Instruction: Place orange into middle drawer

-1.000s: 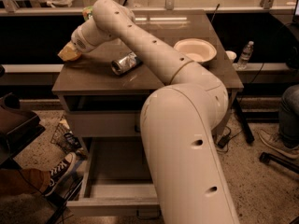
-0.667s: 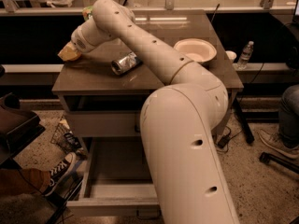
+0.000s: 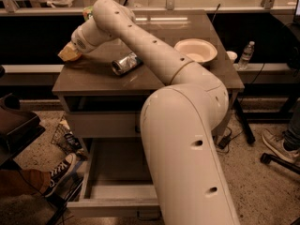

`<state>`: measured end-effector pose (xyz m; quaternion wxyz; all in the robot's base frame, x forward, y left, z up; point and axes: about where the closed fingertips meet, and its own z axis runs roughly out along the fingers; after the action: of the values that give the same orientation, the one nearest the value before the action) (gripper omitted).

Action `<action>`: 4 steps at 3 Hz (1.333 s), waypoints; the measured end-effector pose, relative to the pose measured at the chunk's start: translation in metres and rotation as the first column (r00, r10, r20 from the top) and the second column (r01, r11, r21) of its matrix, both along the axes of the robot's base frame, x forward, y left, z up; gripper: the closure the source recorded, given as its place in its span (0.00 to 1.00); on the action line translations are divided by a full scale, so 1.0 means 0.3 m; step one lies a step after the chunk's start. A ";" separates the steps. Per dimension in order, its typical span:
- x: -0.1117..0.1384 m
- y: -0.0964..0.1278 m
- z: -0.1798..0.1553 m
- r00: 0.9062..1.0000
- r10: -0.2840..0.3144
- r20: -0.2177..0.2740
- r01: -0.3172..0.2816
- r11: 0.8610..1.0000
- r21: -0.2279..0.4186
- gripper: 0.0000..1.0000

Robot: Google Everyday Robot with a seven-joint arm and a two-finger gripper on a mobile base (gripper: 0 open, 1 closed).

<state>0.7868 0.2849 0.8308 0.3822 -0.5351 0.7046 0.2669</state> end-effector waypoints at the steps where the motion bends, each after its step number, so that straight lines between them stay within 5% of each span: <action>1: 0.000 0.000 0.002 1.000 0.000 0.000 0.000 1.000 0.000 1.00; 2: 0.000 0.000 0.002 1.000 0.000 0.000 0.000 1.000 0.000 1.00; 4: -0.015 0.040 0.267 0.987 0.011 0.162 0.006 0.994 -0.107 1.00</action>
Offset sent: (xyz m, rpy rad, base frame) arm 0.0096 0.0163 0.0412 -0.0967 -0.0629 0.0338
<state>0.7821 0.2969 0.9108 0.4085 -0.5757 0.6838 0.1846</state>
